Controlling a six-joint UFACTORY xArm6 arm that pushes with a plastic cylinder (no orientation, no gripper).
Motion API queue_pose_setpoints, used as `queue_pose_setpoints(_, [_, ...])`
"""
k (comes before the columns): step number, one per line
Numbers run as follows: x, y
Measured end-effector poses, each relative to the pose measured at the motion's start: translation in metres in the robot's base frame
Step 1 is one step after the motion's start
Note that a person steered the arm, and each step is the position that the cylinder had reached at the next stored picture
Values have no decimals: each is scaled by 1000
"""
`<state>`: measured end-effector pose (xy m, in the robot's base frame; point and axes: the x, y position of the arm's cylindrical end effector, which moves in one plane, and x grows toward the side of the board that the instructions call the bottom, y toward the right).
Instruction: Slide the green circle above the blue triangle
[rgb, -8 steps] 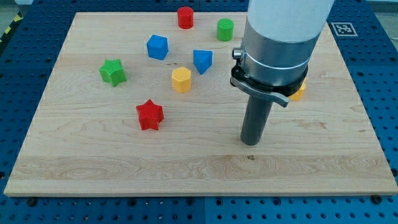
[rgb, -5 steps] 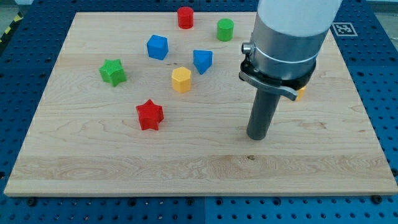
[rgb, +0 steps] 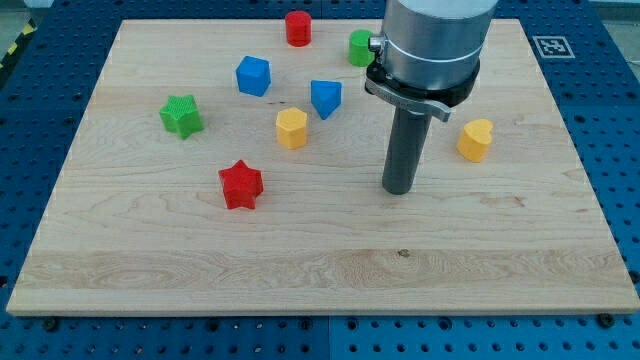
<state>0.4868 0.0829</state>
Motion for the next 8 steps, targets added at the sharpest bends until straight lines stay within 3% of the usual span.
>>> queue_pose_setpoints(2, [-60, 58])
queue_pose_setpoints(4, [-174, 87])
queue_pose_setpoints(5, [-190, 86])
queue_pose_setpoints(6, [-195, 42])
queue_pose_setpoints(7, [-230, -8])
queue_pose_setpoints(8, [-256, -13])
